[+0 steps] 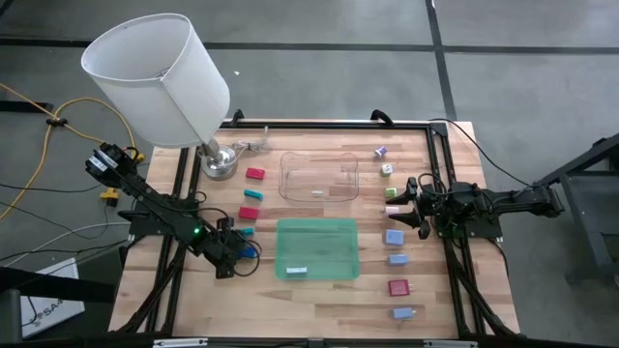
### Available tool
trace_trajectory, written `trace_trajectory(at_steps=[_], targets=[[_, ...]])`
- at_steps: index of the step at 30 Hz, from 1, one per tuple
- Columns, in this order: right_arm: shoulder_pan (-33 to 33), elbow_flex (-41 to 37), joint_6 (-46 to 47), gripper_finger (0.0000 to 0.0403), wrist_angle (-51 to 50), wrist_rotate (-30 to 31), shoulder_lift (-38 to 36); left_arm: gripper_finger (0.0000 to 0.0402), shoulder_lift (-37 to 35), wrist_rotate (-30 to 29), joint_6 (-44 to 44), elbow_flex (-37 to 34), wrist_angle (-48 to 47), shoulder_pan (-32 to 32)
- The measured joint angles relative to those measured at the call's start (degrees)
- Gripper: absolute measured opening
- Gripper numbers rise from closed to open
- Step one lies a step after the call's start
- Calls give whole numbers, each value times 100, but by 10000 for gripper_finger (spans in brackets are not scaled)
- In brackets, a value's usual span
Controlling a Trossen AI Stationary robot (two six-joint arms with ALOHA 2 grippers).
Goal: Pick & Place Office items
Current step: Put the blue digital clock into the blue bin
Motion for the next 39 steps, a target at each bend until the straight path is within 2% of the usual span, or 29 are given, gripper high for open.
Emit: trace_trajectory(at_steps=[5,16,25,29,33,39], targets=[[1,0,0,201,0,2,0,159,0,-13,-28,0,-2,0],[2,-1,0,201,0,0,0,160,-37,-1,-48,-2,5,0],[2,0,0,201,0,0,0,159,-703,-34,-41,-2,163,0],[2,-2,0,201,0,2,0,159,-1048,-261,124,38,238,0],[1,0,0,201,0,0,0,159,-1232,-343,319,320,121,117],[2,-1,0,201,0,0,0,158,-1066,-390,855,1192,-482,569]])
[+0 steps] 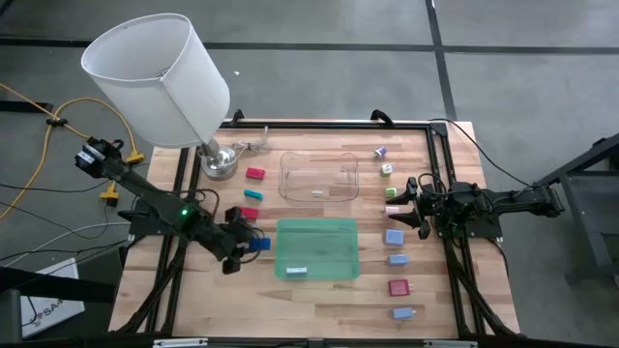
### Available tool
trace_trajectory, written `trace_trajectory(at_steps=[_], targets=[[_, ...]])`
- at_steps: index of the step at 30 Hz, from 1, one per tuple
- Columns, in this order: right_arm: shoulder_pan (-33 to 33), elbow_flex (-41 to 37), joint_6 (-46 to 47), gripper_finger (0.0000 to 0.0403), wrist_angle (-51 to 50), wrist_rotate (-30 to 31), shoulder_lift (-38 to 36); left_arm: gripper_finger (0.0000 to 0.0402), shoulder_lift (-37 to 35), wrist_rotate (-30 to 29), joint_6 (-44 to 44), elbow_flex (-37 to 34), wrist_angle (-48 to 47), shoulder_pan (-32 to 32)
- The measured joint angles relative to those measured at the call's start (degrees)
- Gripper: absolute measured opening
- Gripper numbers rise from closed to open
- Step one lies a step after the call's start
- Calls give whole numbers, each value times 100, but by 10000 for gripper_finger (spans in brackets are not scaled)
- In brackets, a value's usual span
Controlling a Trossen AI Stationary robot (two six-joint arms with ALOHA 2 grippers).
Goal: Pick & Place Office items
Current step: Put the blue digital clock into the blue bin
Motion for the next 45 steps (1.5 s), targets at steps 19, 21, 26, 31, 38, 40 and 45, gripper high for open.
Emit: trace_trajectory(at_steps=[19,21,26,31,38,40,45], targets=[[-1,0,0,201,0,0,2,159,2505,751,1244,2500,-663,906],[-1,1,0,201,-1,1,0,159,2705,822,1252,2668,-738,946],[0,1,0,201,-2,0,1,160,3086,968,1312,2948,-857,1052],[-2,-1,0,201,0,0,0,161,3347,1039,1221,2952,-845,1108],[0,-1,0,201,0,0,2,162,3770,1030,844,2952,-733,1106],[-2,-1,0,201,-2,1,0,162,3861,1026,817,2952,-687,1106],[0,1,0,201,0,0,0,162,3945,953,767,2921,-492,1104]])
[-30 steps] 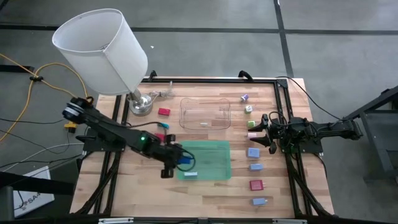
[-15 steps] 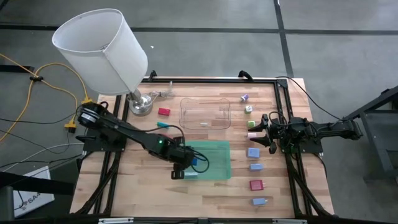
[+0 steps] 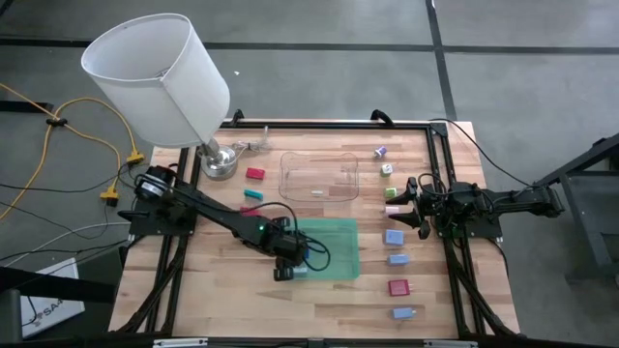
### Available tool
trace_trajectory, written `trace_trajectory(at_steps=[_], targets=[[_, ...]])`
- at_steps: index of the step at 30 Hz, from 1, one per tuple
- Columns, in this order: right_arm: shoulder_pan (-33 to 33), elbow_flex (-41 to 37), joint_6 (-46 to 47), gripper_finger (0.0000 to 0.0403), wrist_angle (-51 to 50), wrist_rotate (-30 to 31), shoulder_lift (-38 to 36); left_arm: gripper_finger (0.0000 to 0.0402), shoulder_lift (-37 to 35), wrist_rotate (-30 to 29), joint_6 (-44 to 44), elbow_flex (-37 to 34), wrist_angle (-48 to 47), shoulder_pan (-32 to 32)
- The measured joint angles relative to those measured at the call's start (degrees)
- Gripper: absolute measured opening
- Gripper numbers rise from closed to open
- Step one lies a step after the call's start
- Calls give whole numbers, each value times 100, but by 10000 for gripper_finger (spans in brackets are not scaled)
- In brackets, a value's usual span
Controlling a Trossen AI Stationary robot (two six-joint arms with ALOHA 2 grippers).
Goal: Pick & Place Office items
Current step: Put the blue digital clock into the blue bin
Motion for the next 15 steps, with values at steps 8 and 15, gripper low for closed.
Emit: trace_trajectory(at_steps=[8,15], targets=[[-2,-2,0,201,7,2,13,162,176,32,-298,-89,66,-38],[-2,-1,0,201,24,8,52,162,170,83,-319,-109,70,-41]])
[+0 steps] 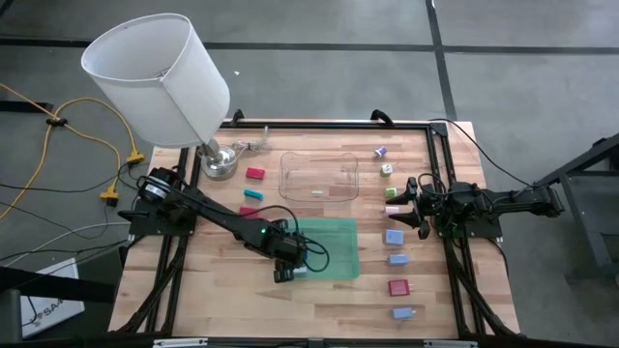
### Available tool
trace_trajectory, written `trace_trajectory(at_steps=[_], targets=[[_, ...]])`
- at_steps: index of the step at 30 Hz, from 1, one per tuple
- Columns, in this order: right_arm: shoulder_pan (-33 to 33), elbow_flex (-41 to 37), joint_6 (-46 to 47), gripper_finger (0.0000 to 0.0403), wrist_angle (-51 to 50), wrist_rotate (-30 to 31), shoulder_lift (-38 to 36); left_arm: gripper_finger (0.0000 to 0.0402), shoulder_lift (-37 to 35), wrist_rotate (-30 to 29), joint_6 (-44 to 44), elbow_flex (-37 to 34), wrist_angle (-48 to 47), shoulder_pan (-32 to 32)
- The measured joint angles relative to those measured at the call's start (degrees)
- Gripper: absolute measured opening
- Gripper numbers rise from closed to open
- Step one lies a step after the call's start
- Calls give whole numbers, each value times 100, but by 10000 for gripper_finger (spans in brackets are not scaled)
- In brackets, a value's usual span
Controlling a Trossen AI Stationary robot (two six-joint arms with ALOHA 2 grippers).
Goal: Pick & Place Office items
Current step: Put the blue digital clock into the blue bin
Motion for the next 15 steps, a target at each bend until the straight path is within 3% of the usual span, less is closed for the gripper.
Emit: trace_trajectory(at_steps=[15], targets=[[2,1,0,201,5,-4,9,186,0,-7,122,0,8,-1]])
